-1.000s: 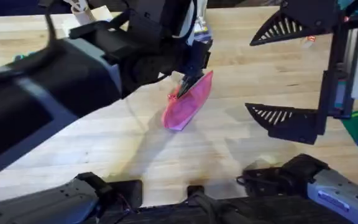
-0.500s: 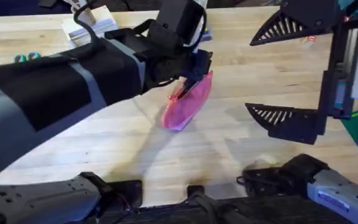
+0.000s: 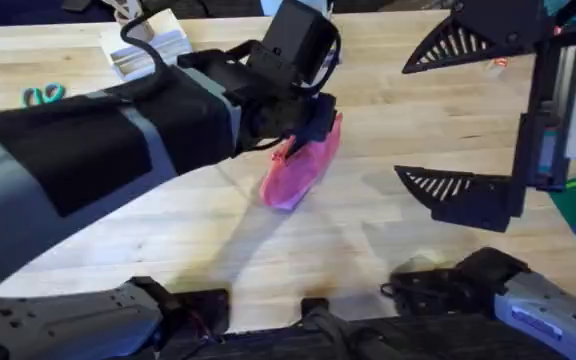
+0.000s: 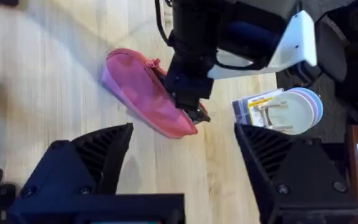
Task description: Unzip the bag, pick up the pens from the table one at a time and place them inside, then zip the bag closed.
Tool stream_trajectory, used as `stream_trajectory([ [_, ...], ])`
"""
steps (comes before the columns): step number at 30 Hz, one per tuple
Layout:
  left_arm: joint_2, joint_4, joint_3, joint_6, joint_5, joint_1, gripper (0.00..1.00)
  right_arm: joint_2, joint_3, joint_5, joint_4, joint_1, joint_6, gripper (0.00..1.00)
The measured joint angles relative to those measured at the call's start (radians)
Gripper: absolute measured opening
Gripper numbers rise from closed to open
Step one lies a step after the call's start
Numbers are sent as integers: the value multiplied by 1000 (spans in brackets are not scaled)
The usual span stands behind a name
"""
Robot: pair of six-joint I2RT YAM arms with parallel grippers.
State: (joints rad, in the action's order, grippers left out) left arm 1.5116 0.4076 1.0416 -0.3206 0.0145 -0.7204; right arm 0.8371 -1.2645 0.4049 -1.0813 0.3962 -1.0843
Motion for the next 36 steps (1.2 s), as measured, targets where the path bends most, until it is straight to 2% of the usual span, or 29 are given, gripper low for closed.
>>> stream_trajectory([
  [11,0,181,0,3,-8,0,43,0,0,0,0,0,0,998],
  [21,0,195,1,4,-8,0,44,0,0,0,0,0,0,998],
  [22,0,195,1,10,-8,0,88,0,0,0,0,0,0,998],
  [27,0,195,1,11,-6,0,855,0,0,0,0,0,0,998],
  [28,0,195,1,8,-4,-1,951,0,0,0,0,0,0,998],
  [30,0,195,1,8,0,-1,990,0,0,0,0,0,0,998],
  [36,0,202,1,16,26,-1,992,0,0,0,0,0,0,998],
])
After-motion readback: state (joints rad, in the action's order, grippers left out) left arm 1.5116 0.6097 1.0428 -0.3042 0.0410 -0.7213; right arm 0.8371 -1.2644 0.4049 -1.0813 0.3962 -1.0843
